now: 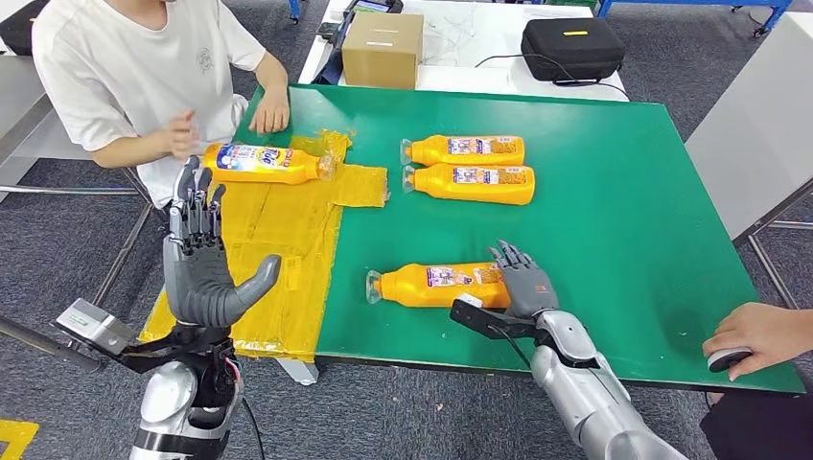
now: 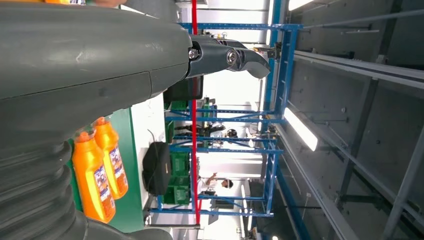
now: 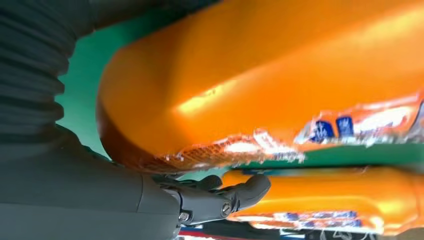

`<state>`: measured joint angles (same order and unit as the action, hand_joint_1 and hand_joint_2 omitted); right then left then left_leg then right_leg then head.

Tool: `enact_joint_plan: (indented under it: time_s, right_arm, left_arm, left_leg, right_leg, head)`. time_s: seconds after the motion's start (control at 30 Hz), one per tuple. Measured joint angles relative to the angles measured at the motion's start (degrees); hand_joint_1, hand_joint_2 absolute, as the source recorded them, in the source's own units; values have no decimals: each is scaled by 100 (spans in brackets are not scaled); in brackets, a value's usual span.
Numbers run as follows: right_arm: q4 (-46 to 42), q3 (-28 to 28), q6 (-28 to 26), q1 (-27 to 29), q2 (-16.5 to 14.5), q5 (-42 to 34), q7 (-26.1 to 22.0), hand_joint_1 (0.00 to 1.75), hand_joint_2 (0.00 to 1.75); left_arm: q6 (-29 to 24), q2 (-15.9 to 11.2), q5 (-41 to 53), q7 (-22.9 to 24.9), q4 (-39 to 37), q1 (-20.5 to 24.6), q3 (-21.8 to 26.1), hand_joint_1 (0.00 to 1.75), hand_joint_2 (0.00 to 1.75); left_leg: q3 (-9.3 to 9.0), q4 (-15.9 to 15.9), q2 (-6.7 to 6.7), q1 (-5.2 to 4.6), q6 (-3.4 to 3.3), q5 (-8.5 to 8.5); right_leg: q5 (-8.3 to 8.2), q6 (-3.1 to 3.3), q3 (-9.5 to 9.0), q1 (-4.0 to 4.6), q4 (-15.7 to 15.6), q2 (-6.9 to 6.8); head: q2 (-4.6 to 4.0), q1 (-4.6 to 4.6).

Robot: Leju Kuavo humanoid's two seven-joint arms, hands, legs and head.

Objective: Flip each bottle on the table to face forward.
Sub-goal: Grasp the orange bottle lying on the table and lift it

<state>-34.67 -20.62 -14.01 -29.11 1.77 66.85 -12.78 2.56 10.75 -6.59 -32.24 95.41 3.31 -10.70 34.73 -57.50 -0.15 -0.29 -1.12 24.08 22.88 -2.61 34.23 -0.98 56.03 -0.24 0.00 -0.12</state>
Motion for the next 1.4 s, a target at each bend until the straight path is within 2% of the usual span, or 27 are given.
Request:
enact_joint_plan:
  time_s: [0.03,0.07,0.1,0.17,0.2,0.23,0.97,1.23,1.3,1.4]
  right_arm:
    - [63,-38,43,-42,-13,1,-14,31,175]
    - [120,-71,78,-80,-26,1,-27,46,175]
    - [169,-101,98,-112,-34,1,-36,75,175]
    - [253,-145,113,-161,-46,1,-48,146,175]
    - [286,-160,117,-181,-51,1,-52,167,175]
    - [321,-173,130,-206,-56,-7,-61,175,175]
    - [708,-282,385,-436,-23,-602,-524,175,175]
    - [493,-80,590,-103,-44,-2033,-1477,175,175]
    - [152,120,594,225,-93,-2661,-1745,175,175]
    - [-830,465,568,1029,-294,-3698,-1935,175,175]
  left_arm:
    - [6,0,-4,-2,-19,2,-3,0,175]
    - [13,0,-9,-3,-36,3,-5,0,175]
    - [20,0,-13,-4,-51,6,-7,0,175]
    - [33,0,-20,-4,-79,12,-8,0,175]
    - [37,0,-25,-4,-91,14,-9,0,175]
    - [39,0,-29,-4,-103,19,-9,0,175]
    - [-7,20,-119,-22,-386,255,-16,0,175]
    - [-172,31,-96,66,-486,271,-40,0,175]
    - [-470,76,-294,224,-540,238,-23,0,175]
    - [-1218,193,-629,393,-700,134,90,0,175]
  left_leg:
    - [-2,0,2,0,0,0]
    - [-4,0,5,0,0,1]
    - [-7,0,9,0,0,2]
    - [-12,0,15,0,0,2]
    - [-14,0,16,0,0,2]
    - [-16,0,17,0,0,2]
    - [-47,0,27,1,0,2]
    - [-48,1,25,2,0,2]
    - [-40,1,16,3,0,2]
    - [-17,2,3,5,0,2]
  right_leg:
    - [0,0,-1,0,0,1]
    - [0,0,-2,0,0,1]
    - [0,1,-3,0,-1,2]
    - [-3,4,-7,0,-1,4]
    - [-5,7,-7,0,-2,4]
    - [-7,10,-8,0,-2,4]
    - [-11,14,-32,2,-4,16]
    - [-10,14,-36,3,-3,17]
    - [-9,13,-36,4,-2,15]
    - [-8,12,-21,6,1,13]
  head:
    - [0,1]
    - [0,1]
    - [0,1]
    - [0,1]
    - [0,1]
    - [0,1]
    - [0,1]
    - [0,1]
    - [0,1]
    - [0,0]
